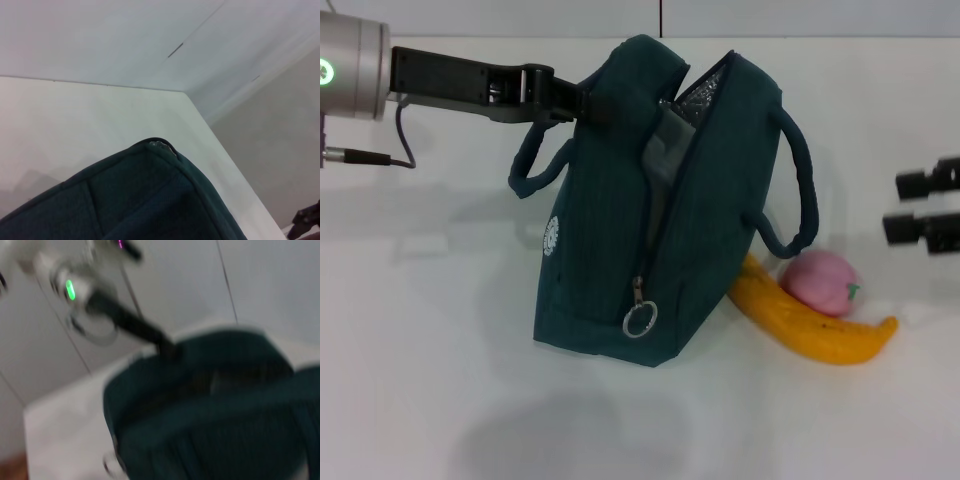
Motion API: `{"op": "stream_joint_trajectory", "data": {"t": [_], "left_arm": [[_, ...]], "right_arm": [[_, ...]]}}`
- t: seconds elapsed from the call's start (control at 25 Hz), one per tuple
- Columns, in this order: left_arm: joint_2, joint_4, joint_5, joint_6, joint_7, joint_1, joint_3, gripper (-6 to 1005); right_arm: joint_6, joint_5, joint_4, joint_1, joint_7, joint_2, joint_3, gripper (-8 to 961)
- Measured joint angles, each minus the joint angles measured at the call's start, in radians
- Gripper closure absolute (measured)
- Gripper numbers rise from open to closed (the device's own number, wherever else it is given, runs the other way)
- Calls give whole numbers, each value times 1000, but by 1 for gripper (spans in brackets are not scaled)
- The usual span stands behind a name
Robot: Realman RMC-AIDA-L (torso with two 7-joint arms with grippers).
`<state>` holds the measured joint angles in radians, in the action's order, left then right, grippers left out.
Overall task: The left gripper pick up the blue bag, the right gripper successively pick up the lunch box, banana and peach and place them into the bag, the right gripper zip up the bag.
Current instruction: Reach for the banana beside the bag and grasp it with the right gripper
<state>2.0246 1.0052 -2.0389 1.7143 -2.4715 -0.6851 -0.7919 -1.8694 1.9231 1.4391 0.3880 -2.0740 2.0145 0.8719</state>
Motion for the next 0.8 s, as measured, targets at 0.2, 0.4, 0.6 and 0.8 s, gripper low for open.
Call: {"op": "stream_joint_trajectory", "data": {"t": [0.2, 0.4, 0.6, 0.8], "left_arm": [[-2, -1, 2, -17, 0, 10, 0, 927], [-1, -2, 2, -21, 0, 18, 2, 926], [1, -2, 3, -22, -6, 17, 2, 926], [4, -2, 7, -23, -7, 11, 2, 926]], "right_arm": [[-22, 202, 154, 11, -139, -1, 112, 324], [-36, 381, 234, 19, -239, 0, 199, 323], [-79, 485, 225, 35, -298, 0, 244, 321], [-26, 487, 181, 34, -291, 1, 294, 320]]}}
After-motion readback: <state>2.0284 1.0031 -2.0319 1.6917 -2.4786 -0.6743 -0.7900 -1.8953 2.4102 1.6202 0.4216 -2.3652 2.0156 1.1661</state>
